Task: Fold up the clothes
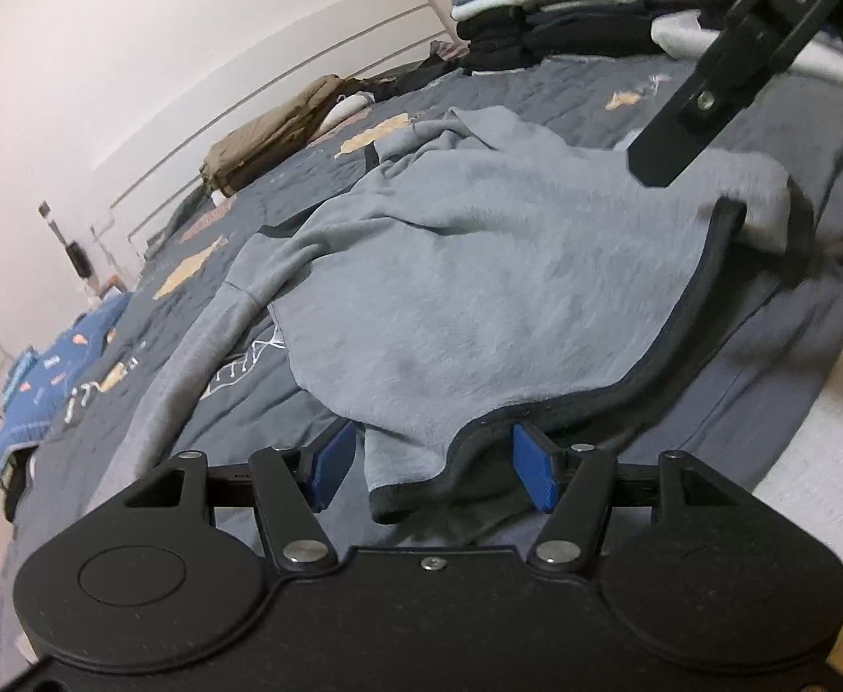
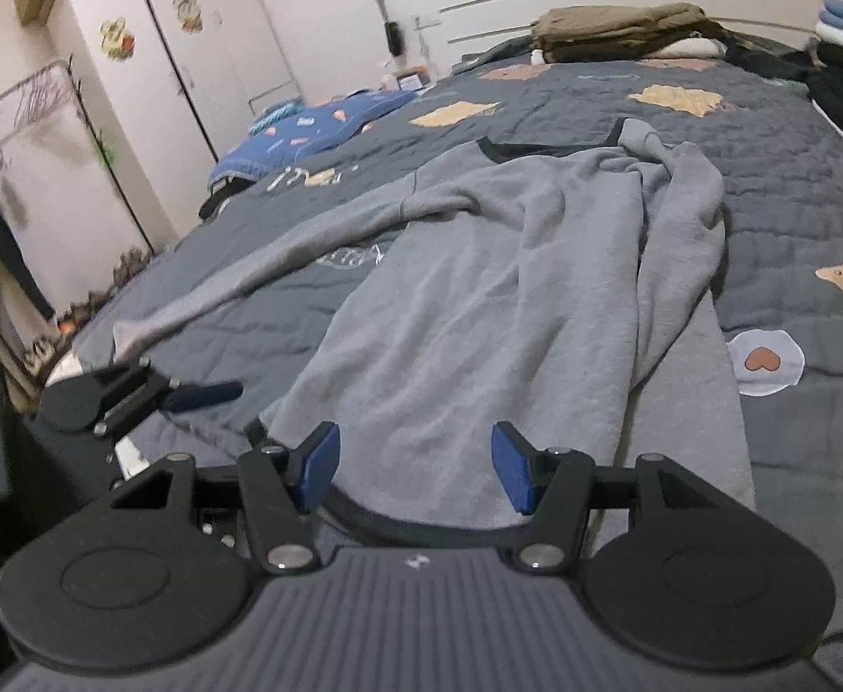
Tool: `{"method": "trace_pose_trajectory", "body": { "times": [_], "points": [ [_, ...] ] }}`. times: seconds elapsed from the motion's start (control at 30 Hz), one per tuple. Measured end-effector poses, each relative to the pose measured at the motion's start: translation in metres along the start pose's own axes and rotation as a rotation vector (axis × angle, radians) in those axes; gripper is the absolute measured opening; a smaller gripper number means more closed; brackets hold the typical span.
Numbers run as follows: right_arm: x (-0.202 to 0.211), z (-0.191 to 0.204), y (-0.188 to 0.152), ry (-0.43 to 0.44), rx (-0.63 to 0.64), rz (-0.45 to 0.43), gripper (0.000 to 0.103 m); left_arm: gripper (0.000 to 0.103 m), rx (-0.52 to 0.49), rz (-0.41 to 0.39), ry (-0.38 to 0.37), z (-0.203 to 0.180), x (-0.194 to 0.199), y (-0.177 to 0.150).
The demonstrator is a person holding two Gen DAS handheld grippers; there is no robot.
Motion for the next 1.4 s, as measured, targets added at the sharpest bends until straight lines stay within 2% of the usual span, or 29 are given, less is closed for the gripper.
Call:
{"method": "trace_pose_trajectory", "body": {
  "times": [0.03,0.1,0.13,0.23,0.33,0.6,0.7,0.87,0.97,1.0,1.03,1.07,1.1,1.13,1.17,1.27,1.37,1.4],
  "points": [
    [0.000,0.001,-0.002,-0.010,0.017,0.006,0.057,0.039,0.007,0.003,-0.008,0.000,-0.002,0.000],
    [-0.002,0.001,-0.005,-0.023,0.042,0.021,0.057,0.020,0.038,0.010,-0.025,0.002,-0.006,0.001],
    [-0.002,0.001,-0.006,-0.030,0.054,0.028,0.057,0.018,0.075,0.003,-0.031,0.006,-0.006,0.002],
    [-0.006,0.004,-0.011,-0.038,0.096,0.046,0.057,0.016,0.209,-0.031,-0.041,0.026,-0.003,0.009],
    [-0.010,0.007,-0.016,-0.052,0.161,0.052,0.057,0.015,0.336,-0.032,-0.076,0.041,-0.003,0.010],
    [-0.028,0.005,-0.028,-0.189,0.352,0.063,0.057,0.015,0.513,-0.047,-0.124,0.063,0.000,0.011],
    [-0.033,-0.004,-0.027,-0.236,0.349,0.048,0.057,0.015,0.565,-0.055,-0.140,0.070,0.000,0.011],
    [-0.033,-0.028,-0.021,-0.265,0.227,0.022,0.057,0.016,0.568,-0.043,-0.131,0.071,-0.002,0.010],
    [-0.035,-0.040,-0.023,-0.288,0.171,0.030,0.057,0.019,0.498,-0.007,-0.115,0.060,-0.007,0.009],
    [-0.037,-0.043,-0.024,-0.285,0.156,0.037,0.056,0.023,0.469,0.010,-0.107,0.055,-0.009,0.008],
    [-0.038,-0.045,-0.025,-0.281,0.142,0.043,0.053,0.030,0.440,0.030,-0.089,0.052,-0.011,0.006],
    [-0.040,-0.046,-0.026,-0.268,0.124,0.052,0.046,0.032,0.412,0.049,-0.066,0.050,-0.013,0.004],
    [-0.041,-0.047,-0.027,-0.252,0.106,0.061,0.035,0.033,0.384,0.069,-0.044,0.047,-0.016,0.001],
    [-0.042,-0.048,-0.027,-0.237,0.088,0.071,0.019,0.034,0.370,0.087,-0.034,0.045,-0.017,-0.001],
    [-0.040,-0.049,-0.025,-0.231,0.069,0.062,0.014,0.035,0.362,0.103,-0.030,0.044,-0.019,-0.003],
    [-0.031,-0.051,-0.018,-0.214,0.008,0.022,0.007,0.035,0.352,0.122,-0.032,0.043,-0.019,-0.008],
    [-0.012,-0.052,-0.004,-0.168,-0.073,-0.059,0.006,0.036,0.389,0.070,-0.069,0.047,-0.012,-0.004],
    [-0.004,-0.052,0.001,-0.152,-0.090,-0.087,0.006,0.041,0.407,0.046,-0.085,0.048,-0.008,-0.001]
  ]
}}
Point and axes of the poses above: each gripper's, at about its wrist camera, not at the fingertips, and x roughly against the way its jaws point, z to its left, y to its top, the point moved 6 cm from there along -x, roughly the way its jaws point, and after that the axes turned 1 degree about -x, right-handed, at the moved point
